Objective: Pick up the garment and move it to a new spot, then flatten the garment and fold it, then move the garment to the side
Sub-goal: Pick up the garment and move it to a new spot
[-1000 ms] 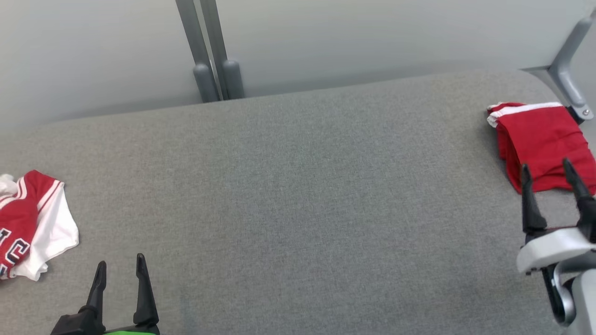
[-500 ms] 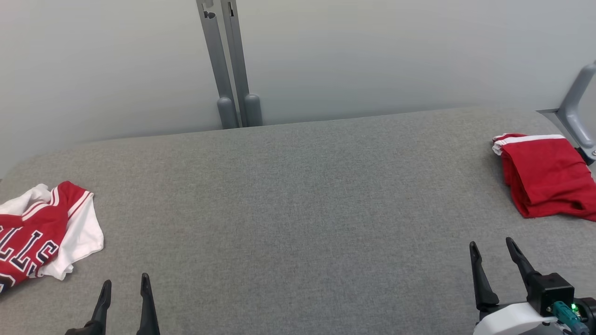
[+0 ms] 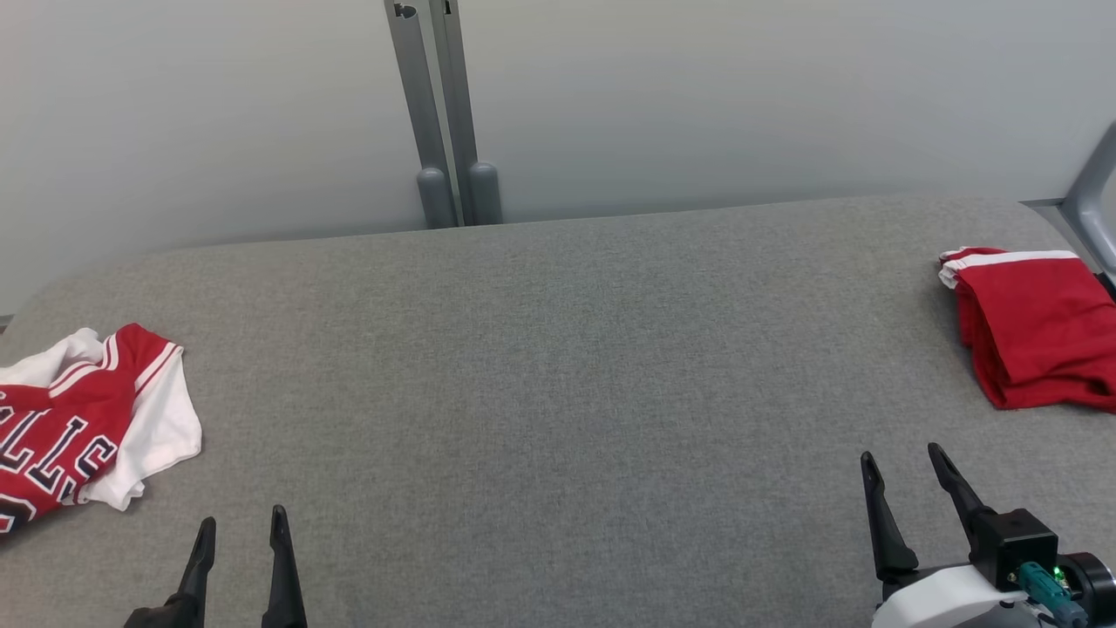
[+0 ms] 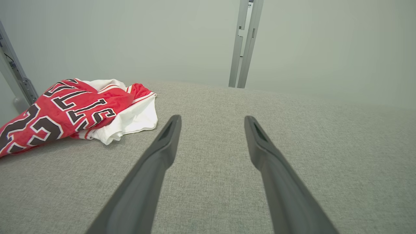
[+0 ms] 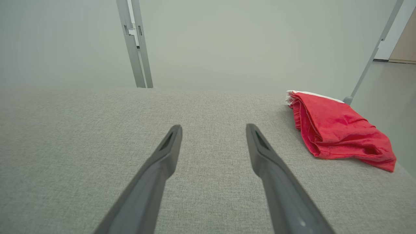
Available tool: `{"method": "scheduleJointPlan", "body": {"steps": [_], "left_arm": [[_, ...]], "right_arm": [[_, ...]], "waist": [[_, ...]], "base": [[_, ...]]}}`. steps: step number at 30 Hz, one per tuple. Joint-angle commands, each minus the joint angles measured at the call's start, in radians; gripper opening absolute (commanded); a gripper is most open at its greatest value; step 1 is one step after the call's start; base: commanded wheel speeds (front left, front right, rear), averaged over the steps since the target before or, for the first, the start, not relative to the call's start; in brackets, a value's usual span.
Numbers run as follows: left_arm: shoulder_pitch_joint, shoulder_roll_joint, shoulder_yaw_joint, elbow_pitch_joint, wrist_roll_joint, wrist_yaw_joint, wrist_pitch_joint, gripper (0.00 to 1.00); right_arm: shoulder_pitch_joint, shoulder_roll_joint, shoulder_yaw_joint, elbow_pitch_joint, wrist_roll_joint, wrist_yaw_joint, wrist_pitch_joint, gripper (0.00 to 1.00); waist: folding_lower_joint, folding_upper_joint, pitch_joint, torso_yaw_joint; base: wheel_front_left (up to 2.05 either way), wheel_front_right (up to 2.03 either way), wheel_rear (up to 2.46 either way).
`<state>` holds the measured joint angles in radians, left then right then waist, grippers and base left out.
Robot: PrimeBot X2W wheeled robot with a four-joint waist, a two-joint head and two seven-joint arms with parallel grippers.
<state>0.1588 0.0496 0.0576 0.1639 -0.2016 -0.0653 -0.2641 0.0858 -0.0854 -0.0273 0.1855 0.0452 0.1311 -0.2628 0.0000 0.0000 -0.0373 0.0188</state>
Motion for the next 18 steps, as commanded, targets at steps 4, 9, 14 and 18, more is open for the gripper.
{"method": "scheduleJointPlan", "body": {"steps": [4,9,14,18], "left_arm": [[-0.023,0.003,-0.009,-0.004,-0.013,-0.001,0.0,1.0],[-0.036,0.004,-0.015,-0.008,-0.009,-0.004,0.0,1.0],[-0.031,0.004,-0.014,-0.013,-0.001,-0.007,0.0,1.0],[-0.01,0.003,0.004,-0.018,-0.005,-0.011,0.0,1.0]], "right_arm": [[-0.005,-0.005,0.008,0.0,0.004,-0.001,-0.003,1.0],[-0.008,-0.001,0.017,-0.003,0.015,-0.001,-0.003,1.0],[-0.019,0.005,0.047,0.003,0.024,-0.001,-0.003,1.0],[-0.048,0.007,0.084,0.007,0.035,-0.001,-0.003,1.0]], "waist": [[0.0,0.0,0.008,0.035],[0.0,0.0,0.016,0.133],[0.0,0.0,0.023,0.272],[0.0,0.0,0.033,0.356]], "base": [[0.0,0.0,0.0],[0.0,0.0,0.0],[0.0,0.0,0.0],[0.0,0.0,0.0]]}}
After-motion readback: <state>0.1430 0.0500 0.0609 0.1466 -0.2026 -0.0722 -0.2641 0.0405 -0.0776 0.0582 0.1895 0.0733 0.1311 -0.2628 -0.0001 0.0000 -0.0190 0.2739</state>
